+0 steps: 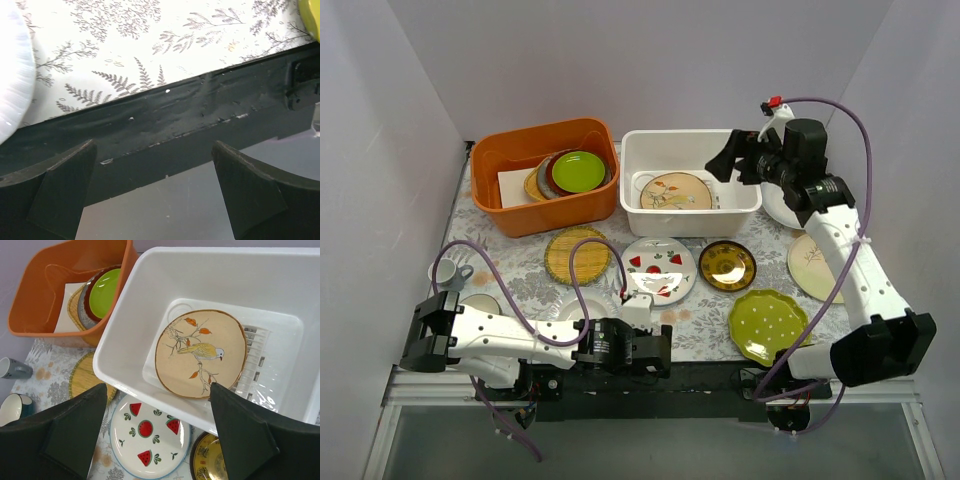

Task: Place the plates into the plastic bin on the countertop
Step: Pick up the plate at the center of the board.

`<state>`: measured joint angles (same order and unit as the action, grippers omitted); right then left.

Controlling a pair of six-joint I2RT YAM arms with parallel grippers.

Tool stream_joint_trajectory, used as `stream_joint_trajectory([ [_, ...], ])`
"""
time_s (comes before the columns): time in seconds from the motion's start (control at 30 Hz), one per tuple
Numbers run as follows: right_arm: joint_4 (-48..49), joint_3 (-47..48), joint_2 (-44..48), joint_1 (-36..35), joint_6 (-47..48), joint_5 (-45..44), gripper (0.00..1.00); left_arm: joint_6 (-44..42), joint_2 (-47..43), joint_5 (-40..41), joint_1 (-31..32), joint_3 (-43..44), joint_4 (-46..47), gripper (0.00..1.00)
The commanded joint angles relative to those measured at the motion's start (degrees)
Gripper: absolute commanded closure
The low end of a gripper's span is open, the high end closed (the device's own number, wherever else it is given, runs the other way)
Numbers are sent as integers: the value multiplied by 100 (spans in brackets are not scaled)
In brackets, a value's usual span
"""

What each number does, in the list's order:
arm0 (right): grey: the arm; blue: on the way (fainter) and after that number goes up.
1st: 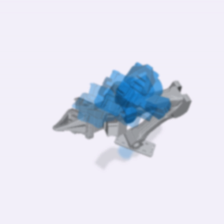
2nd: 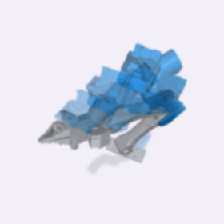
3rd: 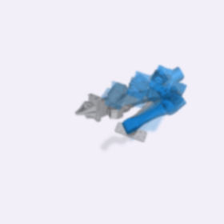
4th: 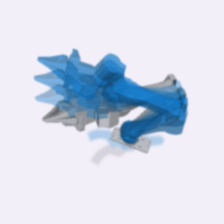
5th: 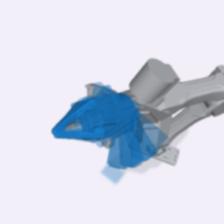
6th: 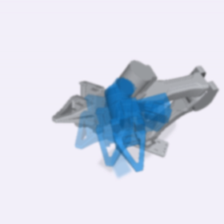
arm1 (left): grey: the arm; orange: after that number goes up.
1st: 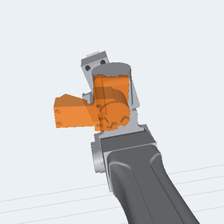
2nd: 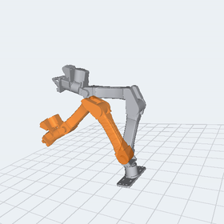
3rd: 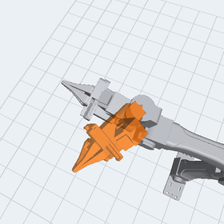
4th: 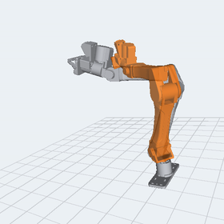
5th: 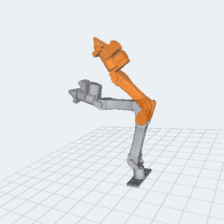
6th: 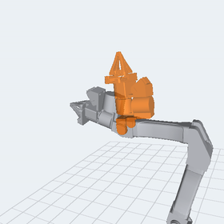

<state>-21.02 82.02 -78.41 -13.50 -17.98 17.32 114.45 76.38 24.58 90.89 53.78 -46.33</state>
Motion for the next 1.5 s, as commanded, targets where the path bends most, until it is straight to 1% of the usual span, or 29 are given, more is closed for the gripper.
stream_joint_trajectory([
  [0.0, 141, -580, 702, 31, -48, 113, 10, 1535, -237, 503, 34, 36, -315, 2],
  [0.17, 212, -1581, 1354, 31, -205, 193, 10, 2000, -396, 811, 34, -8, -333, 2],
  [0.33, 221, -2382, 2154, 40, -364, 263, 11, 2476, -527, 1092, 16, -262, -70, 2],
  [0.37, 203, -2636, 2355, 40, -399, 263, 11, 2720, -528, 1145, 25, -289, -52, 2],
  [0.47, 168, -2963, 2733, 40, -426, 289, 11, 3056, -475, 1365, 16, -342, -35, 2],
  [0.5, 159, -3198, 2830, 40, -443, 315, 11, 3170, -440, 1418, 8, -316, -26, 3],
  [0.57, 125, -3428, 3006, 40, -426, 403, 11, 3241, -256, 1506, -54, -184, -17, 3],
  [0.67, 89, -3938, 3156, 23, -470, 631, 12, 2961, -71, 1471, -212, -8, 264, 3],
  [0.87, 282, -4913, 3306, 23, -882, 983, 14, 2679, 334, 1313, -502, 299, 282, 3],
  [1.07, 826, -5766, 3359, 23, -1497, 1256, 21, 2363, 351, 1269, -722, 414, 177, 2],
  [1.23, 1292, -6188, 3289, -39, -1928, 1274, 26, 2292, 290, 1225, -828, 449, 27, 2],
  [1.27, 1397, -6259, 3280, -48, -2138, 1274, 27, 2292, 272, 1216, -836, 449, 1, 2],
  [1.3, 1659, -6433, 3262, -74, -2235, 1274, 29, 2283, 255, 1199, -828, 449, 9, 2],
  [1.4, 2039, -6707, 3192, -153, -2552, 1274, 33, 2248, 202, 1146, -836, 440, -17, 2],
  [1.47, 2250, -6778, 3113, -188, -2623, 1256, 34, 2248, 193, 1137, -836, 440, -69, 2],
])
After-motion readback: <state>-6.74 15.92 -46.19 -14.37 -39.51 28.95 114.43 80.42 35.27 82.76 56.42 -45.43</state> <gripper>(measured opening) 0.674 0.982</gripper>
